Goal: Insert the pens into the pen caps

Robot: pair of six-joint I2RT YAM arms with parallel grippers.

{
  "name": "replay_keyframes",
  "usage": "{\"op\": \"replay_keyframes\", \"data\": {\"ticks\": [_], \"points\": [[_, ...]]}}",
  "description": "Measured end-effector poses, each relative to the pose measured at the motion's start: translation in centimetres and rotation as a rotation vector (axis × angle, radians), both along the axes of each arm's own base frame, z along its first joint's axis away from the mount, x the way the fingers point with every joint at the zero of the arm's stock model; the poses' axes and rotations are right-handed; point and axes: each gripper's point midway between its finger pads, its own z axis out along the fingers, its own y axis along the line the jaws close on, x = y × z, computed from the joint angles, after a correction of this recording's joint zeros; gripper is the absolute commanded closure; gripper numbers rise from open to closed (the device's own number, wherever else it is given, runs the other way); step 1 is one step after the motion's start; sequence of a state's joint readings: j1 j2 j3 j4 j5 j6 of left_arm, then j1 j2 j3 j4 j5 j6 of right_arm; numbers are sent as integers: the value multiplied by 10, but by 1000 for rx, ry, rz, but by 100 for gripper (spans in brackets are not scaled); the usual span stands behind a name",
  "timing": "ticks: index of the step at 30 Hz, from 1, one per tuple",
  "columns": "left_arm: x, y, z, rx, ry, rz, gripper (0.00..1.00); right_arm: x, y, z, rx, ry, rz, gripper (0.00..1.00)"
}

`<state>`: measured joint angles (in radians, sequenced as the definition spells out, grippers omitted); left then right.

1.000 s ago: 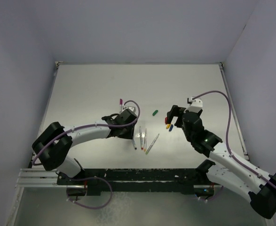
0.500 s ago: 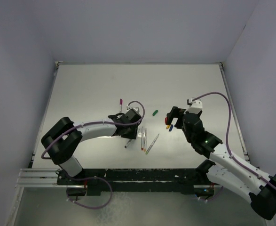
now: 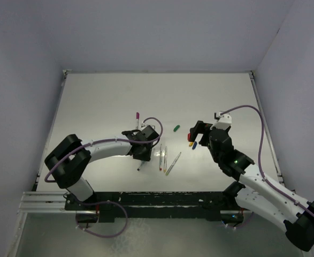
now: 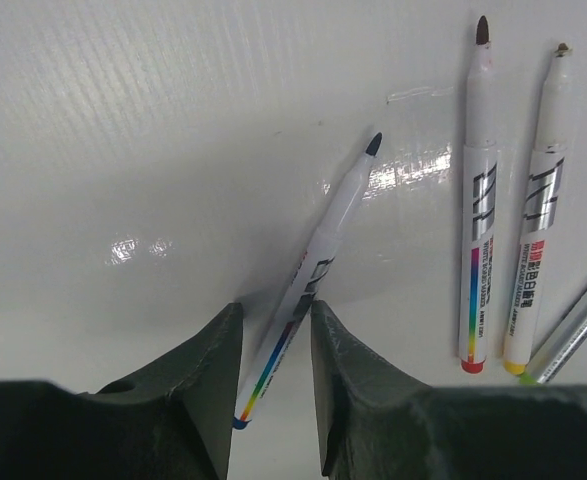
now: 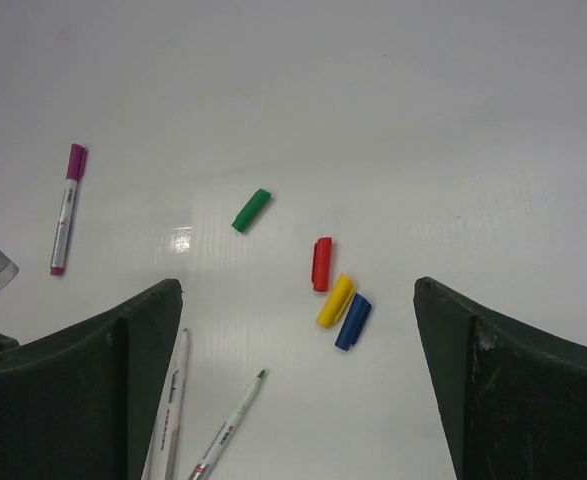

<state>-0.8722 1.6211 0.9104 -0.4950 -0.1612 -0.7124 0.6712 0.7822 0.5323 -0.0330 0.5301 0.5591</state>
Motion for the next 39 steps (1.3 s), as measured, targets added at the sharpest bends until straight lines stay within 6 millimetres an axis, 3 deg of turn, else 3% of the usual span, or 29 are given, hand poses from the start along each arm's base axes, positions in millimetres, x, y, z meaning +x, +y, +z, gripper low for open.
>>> {"op": "replay_keyframes", "data": {"ticks": [17,22,29,39], "points": [[-6,9,-4,100,7,-34,67,-6,-4,7,25,-31,1,0],[-2,5,-5,102,10,-34,76,-7,-5,5,19,-24,1,0],[-2,0,-9,106,13,-38,100,-9,-8,6,19,-24,-1,0],[-3,1,-10,100,5,-42,100,-12,-13,-4,-7,10,-17,3]]}}
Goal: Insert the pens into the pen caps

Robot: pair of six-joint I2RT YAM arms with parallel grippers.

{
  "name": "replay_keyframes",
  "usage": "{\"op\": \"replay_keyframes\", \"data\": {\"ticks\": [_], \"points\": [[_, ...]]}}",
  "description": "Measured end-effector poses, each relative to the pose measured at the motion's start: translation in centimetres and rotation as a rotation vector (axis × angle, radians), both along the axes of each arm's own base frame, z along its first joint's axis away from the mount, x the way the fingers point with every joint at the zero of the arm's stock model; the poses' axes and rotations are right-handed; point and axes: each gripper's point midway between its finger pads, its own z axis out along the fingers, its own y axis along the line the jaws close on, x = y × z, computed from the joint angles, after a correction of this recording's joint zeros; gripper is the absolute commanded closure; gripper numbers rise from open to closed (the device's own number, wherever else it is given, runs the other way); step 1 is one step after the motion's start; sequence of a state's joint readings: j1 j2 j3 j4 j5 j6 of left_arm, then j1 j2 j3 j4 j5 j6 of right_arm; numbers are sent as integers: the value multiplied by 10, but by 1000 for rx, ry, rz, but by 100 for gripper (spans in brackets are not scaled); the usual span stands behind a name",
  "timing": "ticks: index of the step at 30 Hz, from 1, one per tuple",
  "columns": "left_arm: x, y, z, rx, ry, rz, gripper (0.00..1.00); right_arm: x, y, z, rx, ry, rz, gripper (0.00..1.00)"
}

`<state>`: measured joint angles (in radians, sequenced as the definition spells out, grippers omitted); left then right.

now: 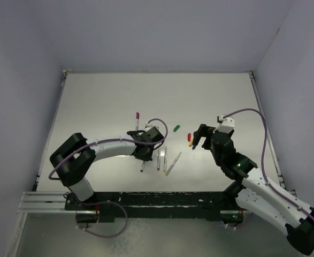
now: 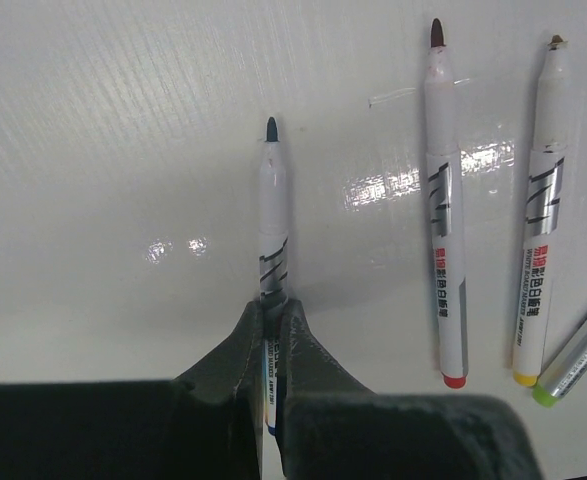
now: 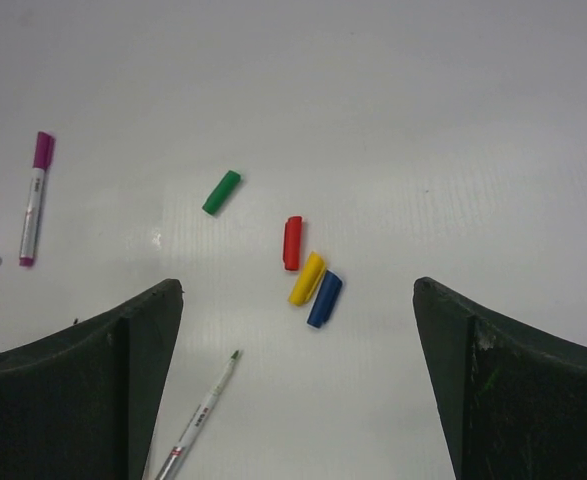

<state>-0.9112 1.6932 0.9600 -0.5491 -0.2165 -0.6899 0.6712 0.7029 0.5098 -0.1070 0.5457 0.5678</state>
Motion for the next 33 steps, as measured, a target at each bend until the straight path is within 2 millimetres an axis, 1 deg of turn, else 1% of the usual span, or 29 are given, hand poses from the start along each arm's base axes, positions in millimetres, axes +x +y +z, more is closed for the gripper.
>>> {"op": "replay_keyframes", "data": {"ticks": [2,4,6,9,11,14,17,25,26,27,29,33], "points": [[0,0,1,-8,-7,-2,100,-1,-4,-10,-25,33,-24,10],[2,-2,5,-27,-22,-3,100,-3,-10,-22,-61,83,-53,22],[2,-2,6,-36,-30,-3,100,-6,-15,-36,-97,141,-82,39],[2,-2,7,-46,-38,-3,100,-9,-18,-53,-132,213,-103,53],[2,-2,7,-49,-41,-4,100,-10,-17,-61,-144,249,-108,55],[2,-2,7,-49,-41,-5,100,-12,-14,-74,-155,298,-106,56],[2,-2,6,-50,-42,-5,100,-12,-8,-83,-159,338,-91,60],[1,-1,6,-61,-49,-4,100,4,9,-88,-171,397,-90,60],[1,-2,6,-61,-49,-4,99,6,11,-90,-173,407,-89,60],[1,-1,5,-60,-48,-4,95,8,13,-88,-168,406,-87,60],[0,-1,2,-53,-41,-5,90,9,14,-97,-185,437,-94,60],[0,1,0,-38,-31,-4,85,12,14,-105,-188,464,-112,60]]}}
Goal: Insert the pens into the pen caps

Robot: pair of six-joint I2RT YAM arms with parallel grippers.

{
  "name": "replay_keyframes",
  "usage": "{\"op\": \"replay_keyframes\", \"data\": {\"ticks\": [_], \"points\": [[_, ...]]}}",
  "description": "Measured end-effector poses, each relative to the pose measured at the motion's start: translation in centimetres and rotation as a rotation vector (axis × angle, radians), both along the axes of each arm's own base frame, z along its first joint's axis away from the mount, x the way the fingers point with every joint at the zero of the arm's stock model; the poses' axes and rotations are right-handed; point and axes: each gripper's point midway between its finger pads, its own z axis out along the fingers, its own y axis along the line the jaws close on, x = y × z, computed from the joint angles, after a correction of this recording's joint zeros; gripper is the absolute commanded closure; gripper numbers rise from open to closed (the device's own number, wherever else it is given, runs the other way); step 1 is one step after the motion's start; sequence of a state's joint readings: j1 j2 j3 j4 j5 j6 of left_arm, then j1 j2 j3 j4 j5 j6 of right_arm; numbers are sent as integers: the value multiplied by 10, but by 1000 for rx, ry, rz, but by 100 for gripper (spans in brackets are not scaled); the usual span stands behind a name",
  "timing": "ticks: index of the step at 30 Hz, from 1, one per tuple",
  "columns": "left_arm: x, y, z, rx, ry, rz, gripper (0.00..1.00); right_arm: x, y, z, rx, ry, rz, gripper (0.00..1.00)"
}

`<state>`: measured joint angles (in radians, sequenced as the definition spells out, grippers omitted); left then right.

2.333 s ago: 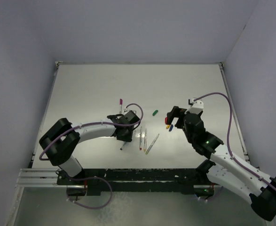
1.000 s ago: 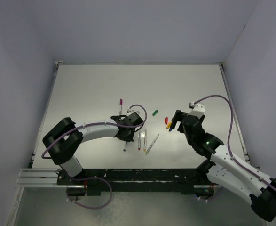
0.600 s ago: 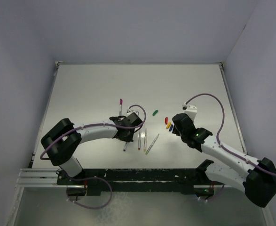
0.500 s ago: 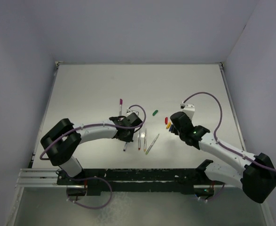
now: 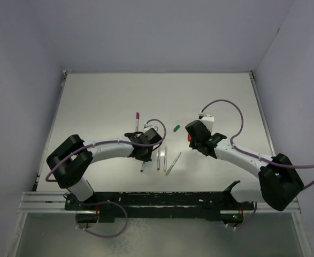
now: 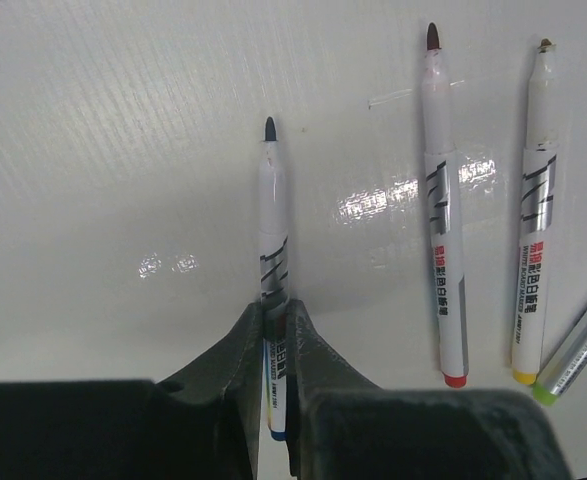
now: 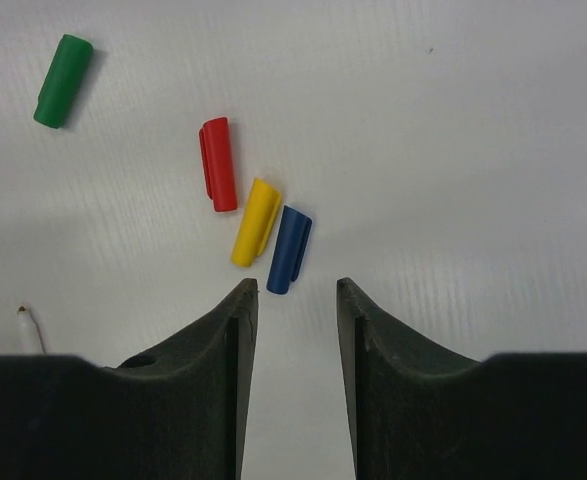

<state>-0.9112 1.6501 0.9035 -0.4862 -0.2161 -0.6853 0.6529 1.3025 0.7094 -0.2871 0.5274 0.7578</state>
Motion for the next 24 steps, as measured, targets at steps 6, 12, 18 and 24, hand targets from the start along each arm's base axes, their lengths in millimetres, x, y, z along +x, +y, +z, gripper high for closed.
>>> {"op": "replay_keyframes", "data": {"ticks": [6,12,18,24], "points": [[-1,1,0,-2,3,9,77,1,-2,-3,19,16,-19,62],[-4,1,-1,-11,9,18,76,2,-5,-12,20,47,-34,62],[-5,0,-1,-12,10,19,85,1,-4,-18,20,63,-32,62],[-5,0,-1,-11,8,22,100,3,-2,-19,26,61,-32,62]]}}
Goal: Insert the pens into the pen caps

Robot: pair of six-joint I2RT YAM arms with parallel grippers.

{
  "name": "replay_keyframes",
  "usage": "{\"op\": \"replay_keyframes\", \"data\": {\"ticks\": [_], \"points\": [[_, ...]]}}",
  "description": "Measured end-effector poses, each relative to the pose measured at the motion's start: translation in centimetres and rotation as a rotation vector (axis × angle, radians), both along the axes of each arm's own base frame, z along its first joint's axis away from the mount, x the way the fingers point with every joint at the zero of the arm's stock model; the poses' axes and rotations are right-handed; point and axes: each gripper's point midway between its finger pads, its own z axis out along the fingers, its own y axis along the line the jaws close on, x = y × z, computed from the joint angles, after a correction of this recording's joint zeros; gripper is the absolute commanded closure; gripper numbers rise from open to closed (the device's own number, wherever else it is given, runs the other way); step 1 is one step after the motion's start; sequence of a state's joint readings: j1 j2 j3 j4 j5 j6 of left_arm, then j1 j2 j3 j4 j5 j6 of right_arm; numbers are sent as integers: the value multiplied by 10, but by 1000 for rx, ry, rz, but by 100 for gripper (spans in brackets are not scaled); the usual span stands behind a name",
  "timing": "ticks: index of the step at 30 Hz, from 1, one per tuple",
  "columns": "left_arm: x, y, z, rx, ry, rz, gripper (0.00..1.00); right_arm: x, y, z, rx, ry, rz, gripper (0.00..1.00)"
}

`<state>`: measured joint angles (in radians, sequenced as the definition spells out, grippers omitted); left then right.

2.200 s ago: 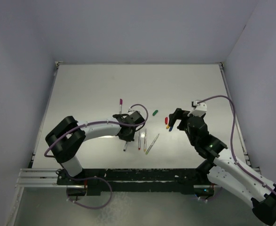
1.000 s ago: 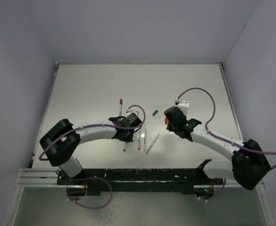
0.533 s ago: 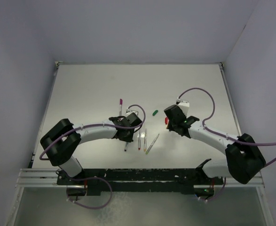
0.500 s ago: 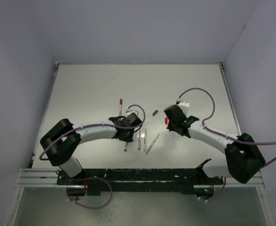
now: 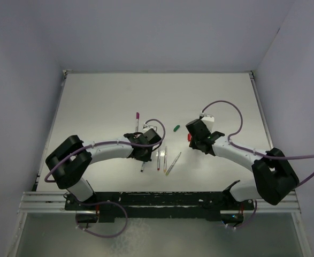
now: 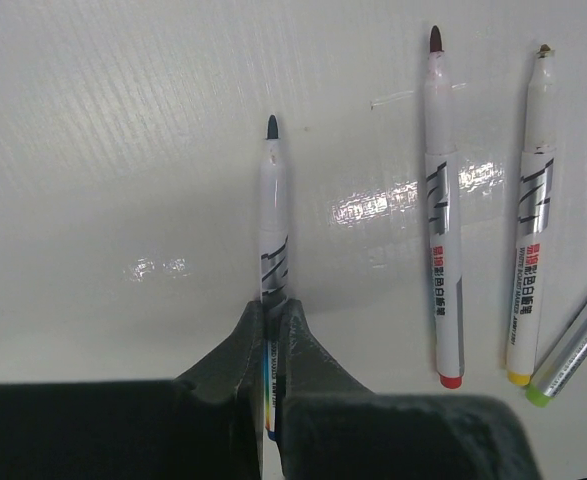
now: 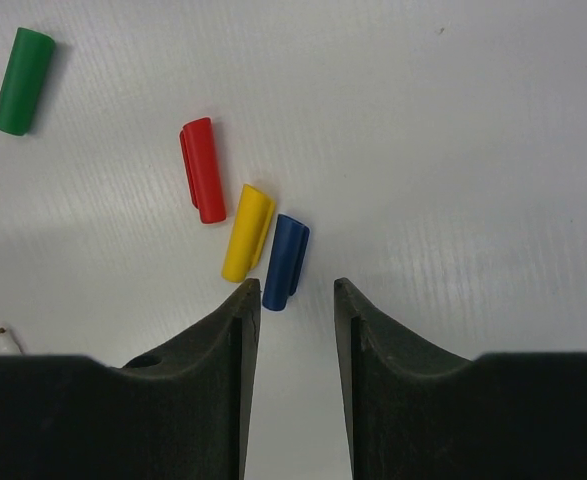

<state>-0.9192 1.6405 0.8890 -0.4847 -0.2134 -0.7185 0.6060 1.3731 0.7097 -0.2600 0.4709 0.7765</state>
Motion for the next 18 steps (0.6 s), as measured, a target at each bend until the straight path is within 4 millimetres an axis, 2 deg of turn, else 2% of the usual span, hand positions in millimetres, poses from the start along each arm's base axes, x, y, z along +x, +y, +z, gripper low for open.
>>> {"op": "replay_keyframes", "data": {"ticks": [18], "points": [[0,-2,0,2,-6,-9,100,6,-1,-19,-10,48,-18,63]]}}
